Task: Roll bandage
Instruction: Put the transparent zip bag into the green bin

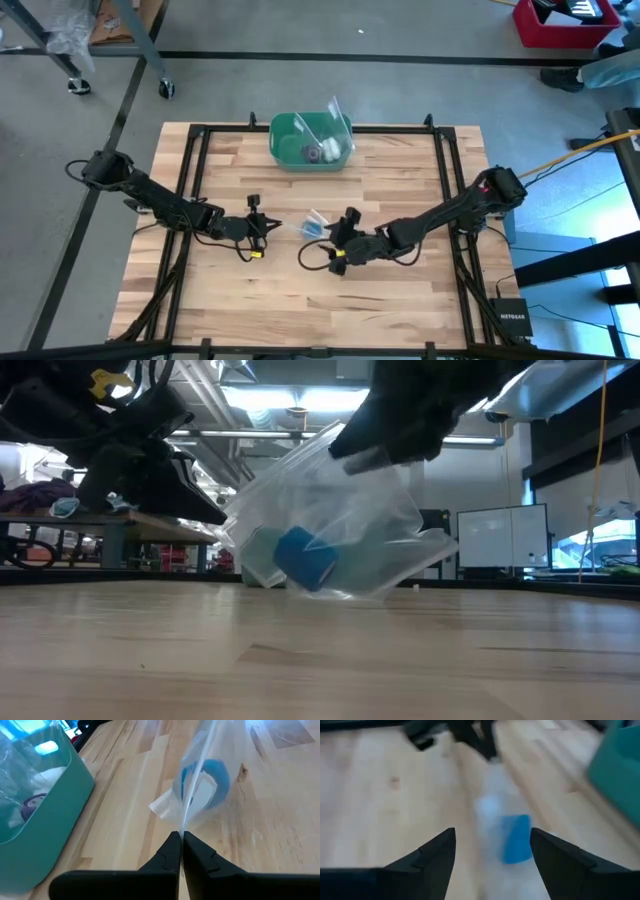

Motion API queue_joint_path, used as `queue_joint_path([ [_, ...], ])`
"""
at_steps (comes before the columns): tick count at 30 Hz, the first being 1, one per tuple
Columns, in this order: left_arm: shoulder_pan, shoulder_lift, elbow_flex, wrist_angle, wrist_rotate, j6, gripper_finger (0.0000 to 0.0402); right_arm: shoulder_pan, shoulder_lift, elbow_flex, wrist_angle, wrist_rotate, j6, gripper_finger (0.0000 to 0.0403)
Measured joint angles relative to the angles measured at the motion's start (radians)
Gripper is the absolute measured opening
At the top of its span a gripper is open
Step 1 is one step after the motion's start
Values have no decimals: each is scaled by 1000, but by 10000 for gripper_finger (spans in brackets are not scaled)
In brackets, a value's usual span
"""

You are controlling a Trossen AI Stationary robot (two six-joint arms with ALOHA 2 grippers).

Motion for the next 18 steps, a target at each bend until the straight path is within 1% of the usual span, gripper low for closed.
queue_joint_path([
  [3,0,0,0,3,0,0,0,-20,12,0,5,20,-25,257],
  [8,-1,0,0,20,0,23,0,-65,32,0,4,-96,-23,256],
  [10,-1,0,0,32,0,23,3,-75,34,0,1,-135,-23,241],
  [12,-1,0,0,40,0,19,9,-81,34,0,7,-146,-23,206],
  [13,-1,0,0,43,0,18,14,-84,34,0,7,-144,-23,181],
  [15,-2,-1,0,44,1,2,28,-84,34,5,4,-141,-35,120],
  [17,-2,-1,0,43,4,-33,49,-84,34,15,9,-140,-56,49],
  [18,-2,-1,0,40,4,-56,61,-84,33,18,10,-137,-71,26],
])
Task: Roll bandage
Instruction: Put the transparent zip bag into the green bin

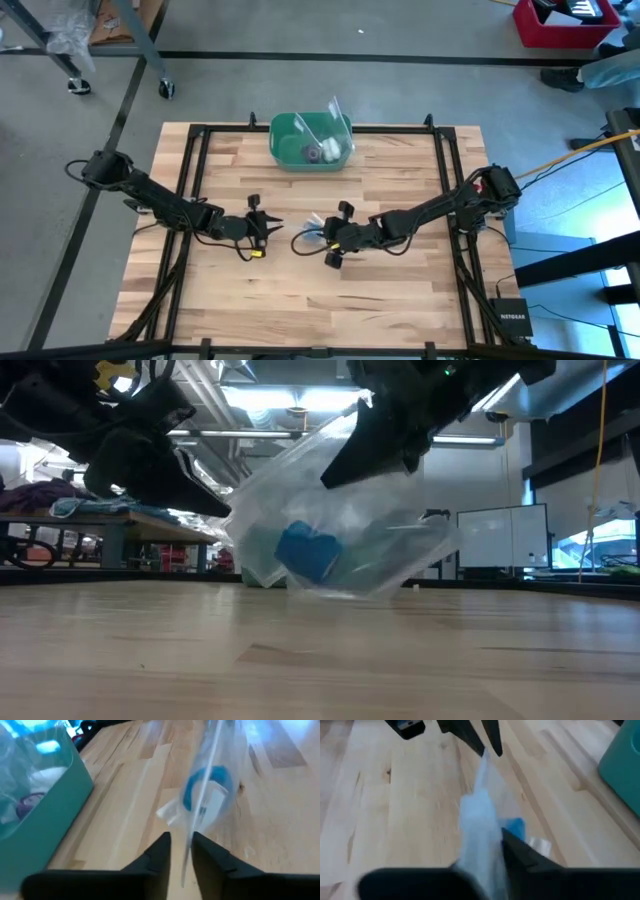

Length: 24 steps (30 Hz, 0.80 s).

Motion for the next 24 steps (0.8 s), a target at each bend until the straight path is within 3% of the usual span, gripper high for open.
queue_joint_path([
  [4,-25,-44,36,-141,1,-52,115,1,-5,22,-14,31,-4,24],
  [9,-62,-187,146,-562,2,-172,153,1,-44,64,-49,71,-2,5],
  [12,-80,-297,188,-745,-1,-260,158,0,-59,84,-52,169,3,11],
  [17,-106,-471,186,-852,0,-334,159,-54,-60,118,10,326,-6,4],
  [24,-162,-594,136,-881,6,-421,159,-224,-28,121,387,379,-153,4],
])
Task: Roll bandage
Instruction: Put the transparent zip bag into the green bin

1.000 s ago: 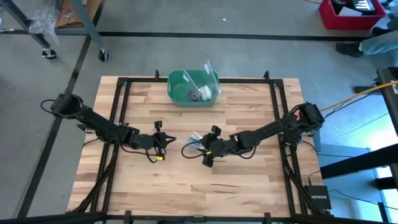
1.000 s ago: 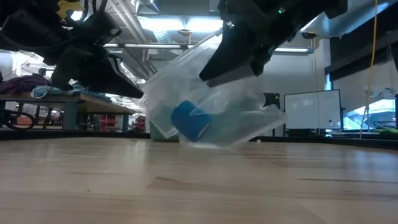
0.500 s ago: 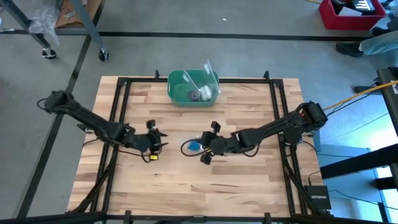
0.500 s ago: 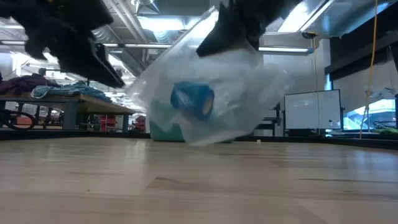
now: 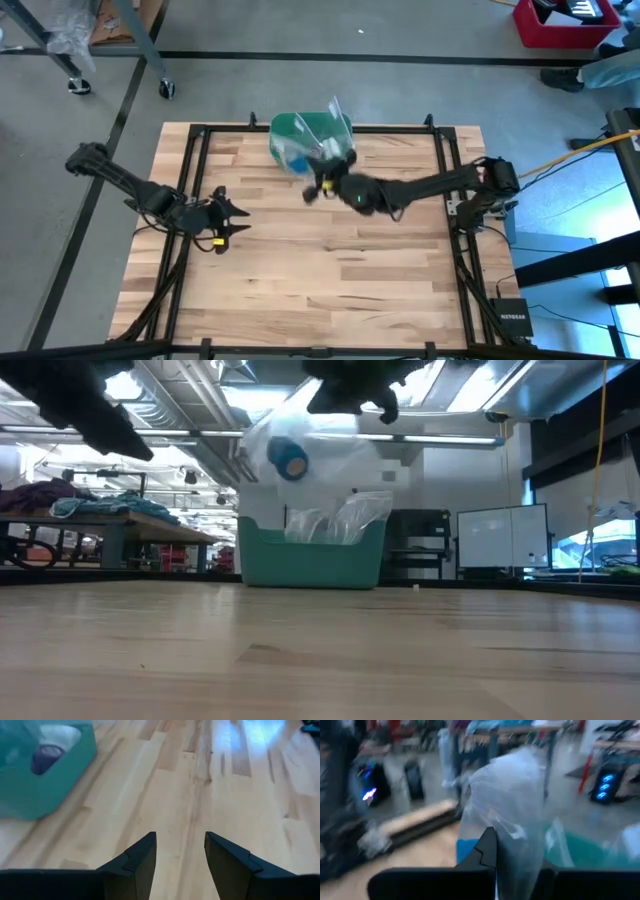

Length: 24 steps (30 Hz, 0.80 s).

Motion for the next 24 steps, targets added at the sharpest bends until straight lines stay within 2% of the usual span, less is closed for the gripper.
queue_joint_path([
  [5,-63,5,-28,10,3,-81,159,-152,106,7,325,-111,-26,5],
  [11,-78,7,-36,28,2,-47,159,-264,334,109,565,-122,9,5],
  [17,-78,7,-36,32,2,-55,159,-273,506,207,597,-64,51,4],
  [19,-78,7,-36,28,2,-57,159,-263,524,207,600,-40,69,4],
  [24,-78,7,-36,33,2,-55,159,-223,531,175,546,102,82,4],
])
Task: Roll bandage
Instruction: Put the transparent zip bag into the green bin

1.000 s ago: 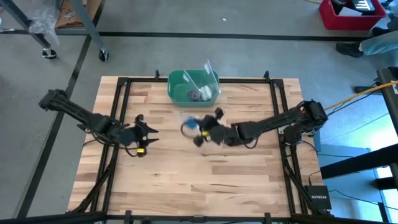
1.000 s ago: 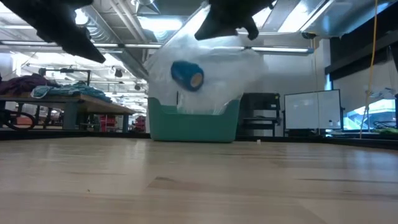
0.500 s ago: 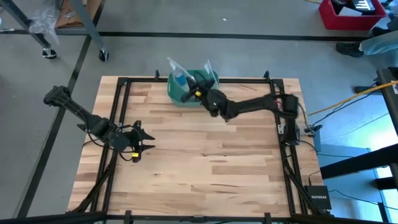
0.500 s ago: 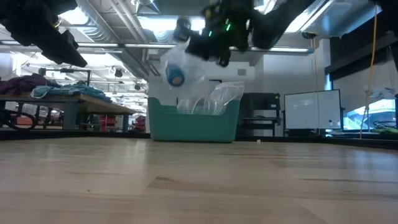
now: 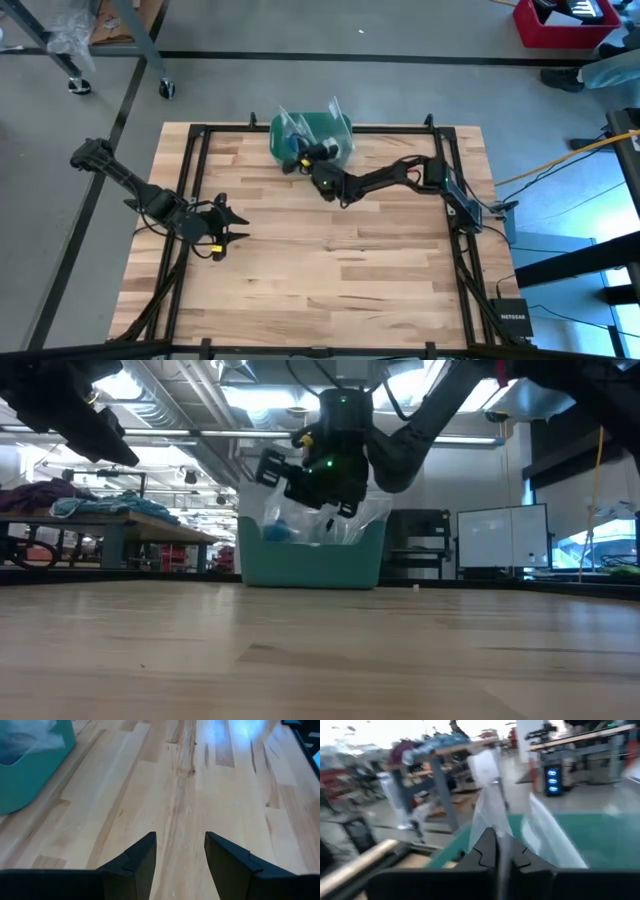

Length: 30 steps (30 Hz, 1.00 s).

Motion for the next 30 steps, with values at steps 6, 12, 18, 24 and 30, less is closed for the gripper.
queue_joint_path([
  [6,0,0,0,31,0,13,159,7,0,-10,-120,37,17,20],
  [12,1,0,0,43,0,17,159,-28,1,4,128,-53,-76,8],
  [18,1,0,0,44,0,16,159,-82,18,58,221,-230,-230,10],
  [24,0,0,0,44,0,10,159,-102,114,55,145,-275,-17,4],
  [30,0,0,0,44,1,8,159,-60,121,57,65,-211,-34,12],
])
